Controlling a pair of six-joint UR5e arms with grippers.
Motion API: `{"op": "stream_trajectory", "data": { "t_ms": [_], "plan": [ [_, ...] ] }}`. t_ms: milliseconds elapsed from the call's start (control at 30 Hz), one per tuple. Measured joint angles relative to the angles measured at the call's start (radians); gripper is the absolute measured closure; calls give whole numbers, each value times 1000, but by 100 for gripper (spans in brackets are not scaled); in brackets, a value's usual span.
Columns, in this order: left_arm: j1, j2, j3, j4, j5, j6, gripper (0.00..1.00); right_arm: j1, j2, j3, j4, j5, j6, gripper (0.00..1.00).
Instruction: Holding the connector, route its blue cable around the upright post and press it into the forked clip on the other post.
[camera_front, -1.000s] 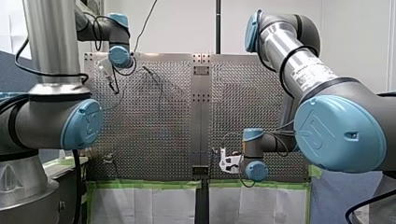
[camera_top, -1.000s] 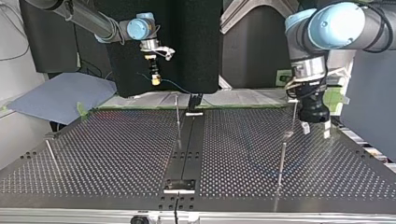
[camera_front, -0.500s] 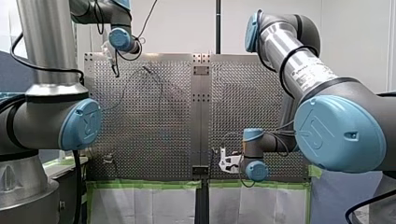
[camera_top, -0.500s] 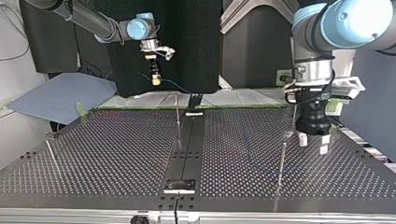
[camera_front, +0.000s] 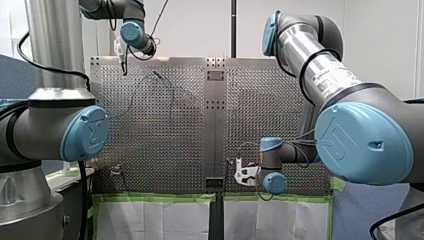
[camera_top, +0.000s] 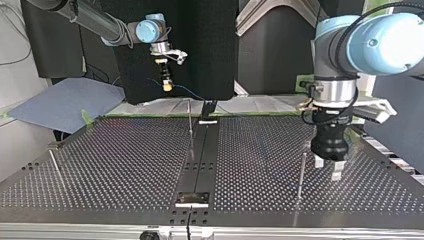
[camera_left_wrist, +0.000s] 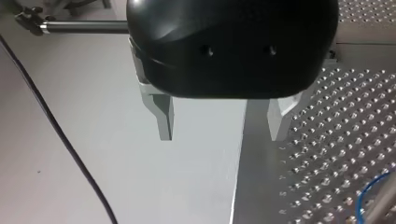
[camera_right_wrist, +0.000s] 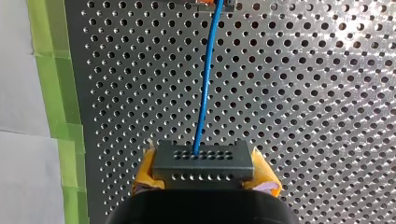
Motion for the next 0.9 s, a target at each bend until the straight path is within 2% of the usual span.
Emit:
{"op": "stream_trajectory", "data": {
  "t_ms": [200, 333, 500, 900],
  "plan": [
    [-4, -10, 56, -58, -42, 58, 0, 0, 0, 0, 0, 0, 0, 100],
    [-9, -28, 72, -95, -53, 87, 0, 0, 0, 0, 0, 0, 0, 100],
    [-17, -54, 75, -145, -55, 101, 0, 0, 0, 0, 0, 0, 0, 100],
    [-21, -63, 75, -269, -57, 103, 0, 0, 0, 0, 0, 0, 1, 100]
  ]
}}
